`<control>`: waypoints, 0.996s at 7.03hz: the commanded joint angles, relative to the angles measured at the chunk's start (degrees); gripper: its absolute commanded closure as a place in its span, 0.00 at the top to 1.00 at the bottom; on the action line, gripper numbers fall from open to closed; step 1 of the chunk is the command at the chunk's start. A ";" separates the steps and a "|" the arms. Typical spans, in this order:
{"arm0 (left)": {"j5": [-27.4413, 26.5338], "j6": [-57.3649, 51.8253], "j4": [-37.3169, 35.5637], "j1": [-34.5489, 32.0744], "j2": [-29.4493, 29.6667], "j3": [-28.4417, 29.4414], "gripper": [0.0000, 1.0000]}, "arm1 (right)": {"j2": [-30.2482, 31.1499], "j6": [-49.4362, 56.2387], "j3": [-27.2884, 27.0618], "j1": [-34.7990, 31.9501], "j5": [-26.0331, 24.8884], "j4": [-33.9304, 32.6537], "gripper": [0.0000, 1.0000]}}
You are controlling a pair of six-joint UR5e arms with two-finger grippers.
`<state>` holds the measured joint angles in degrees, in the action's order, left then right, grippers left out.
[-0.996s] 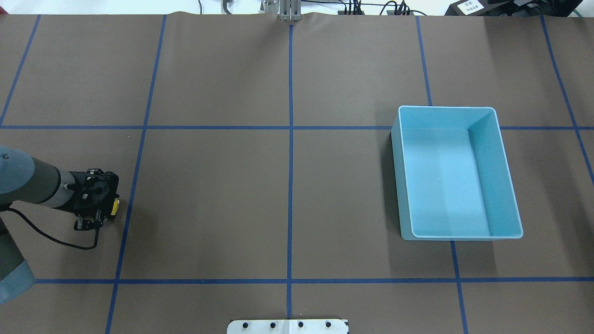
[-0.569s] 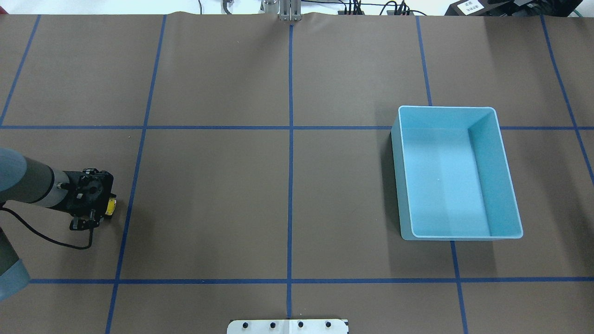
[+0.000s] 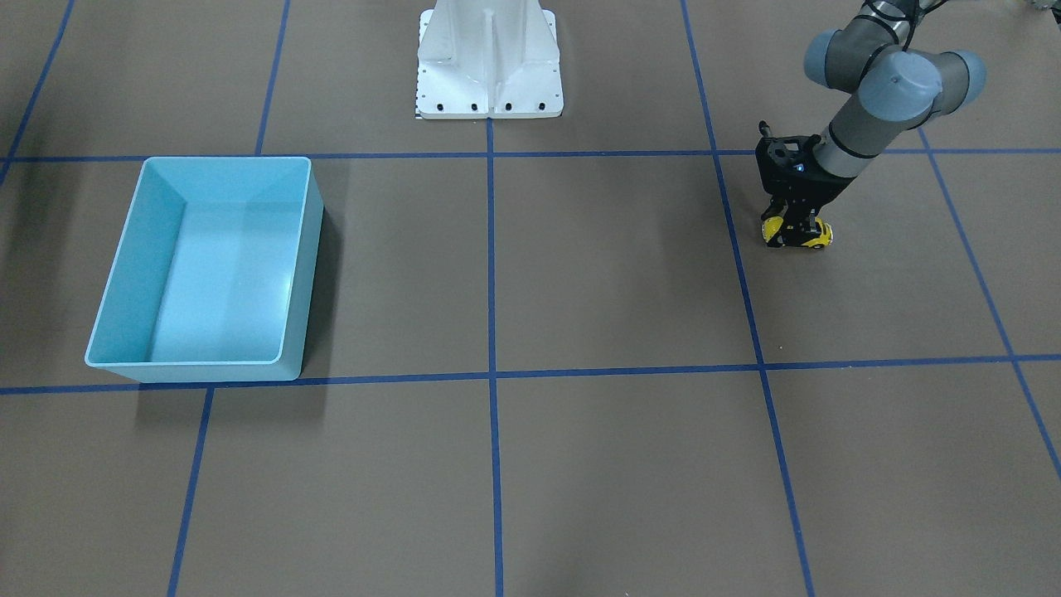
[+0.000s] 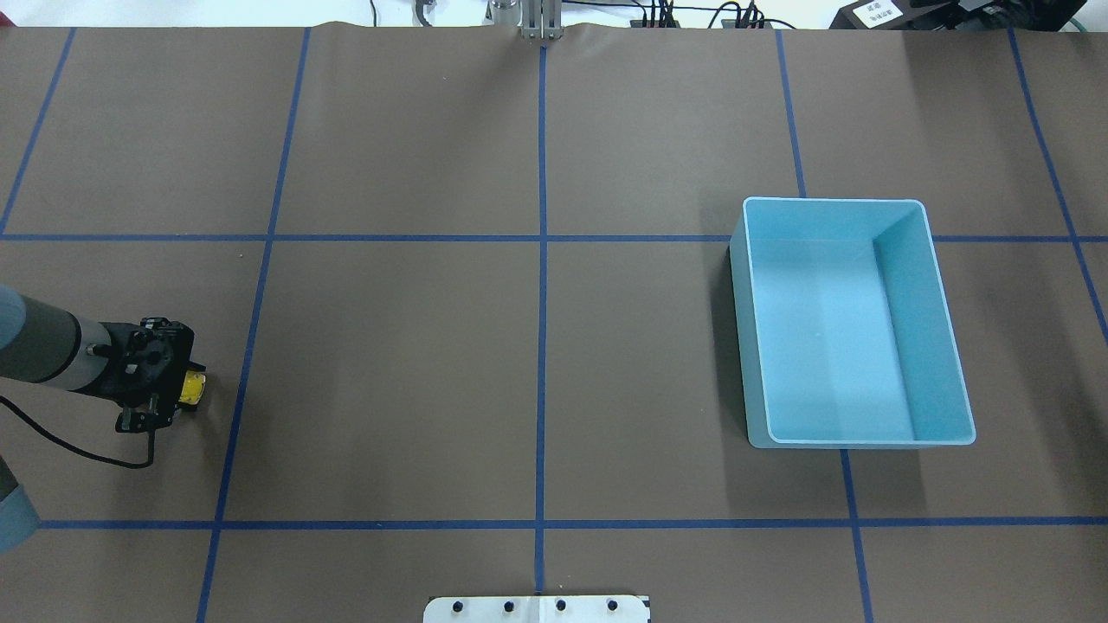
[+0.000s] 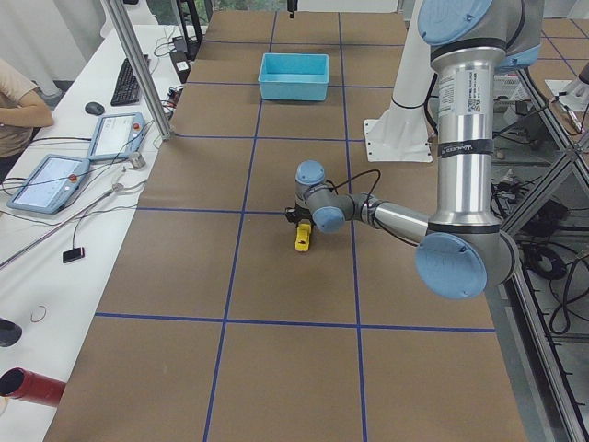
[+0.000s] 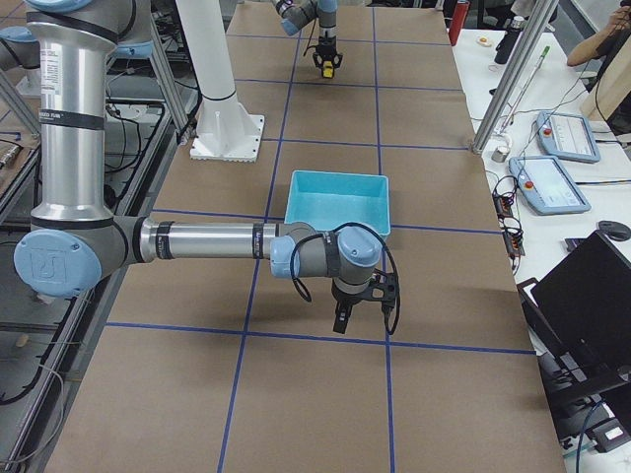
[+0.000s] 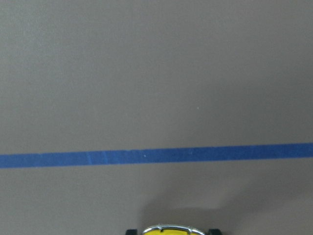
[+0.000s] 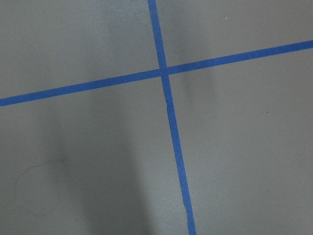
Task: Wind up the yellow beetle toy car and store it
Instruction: 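Keep pulling the car back toward the left arm's base, then release the car so it rolls toward the blue bin, lift left gripper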
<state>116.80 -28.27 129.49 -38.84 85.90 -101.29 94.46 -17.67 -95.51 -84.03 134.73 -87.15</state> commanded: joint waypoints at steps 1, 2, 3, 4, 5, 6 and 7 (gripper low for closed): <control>2.71 -0.03 -0.02 -0.79 -0.04 0.30 0.49 | 0.02 0.00 -0.03 0.09 0.00 -0.04 1.00; 3.51 -0.03 -0.03 -1.14 0.23 0.82 0.99 | -0.07 0.00 -0.03 0.27 0.00 -0.04 1.00; 3.52 -0.03 -0.29 -2.54 0.23 0.83 1.00 | -0.07 0.00 -0.03 0.27 0.00 -0.04 1.00; 3.52 -0.03 -0.38 -4.29 0.14 0.91 1.00 | 0.02 0.00 0.06 0.27 0.00 -0.04 1.00; 3.52 -0.03 -0.38 -5.18 0.05 1.00 1.00 | -0.07 0.00 -0.03 0.36 -0.08 -0.04 1.00; 3.52 -0.03 -0.38 -6.67 -0.03 1.70 1.00 | -0.07 0.00 -0.03 0.36 -0.09 -0.04 1.00; 4.22 0.06 -0.73 -9.03 -0.12 2.49 1.00 | -0.07 0.00 -0.03 0.36 -0.09 0.05 1.00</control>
<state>120.48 -28.28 129.04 -45.42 85.89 -99.64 94.41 -17.67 -95.52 -83.69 134.66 -87.17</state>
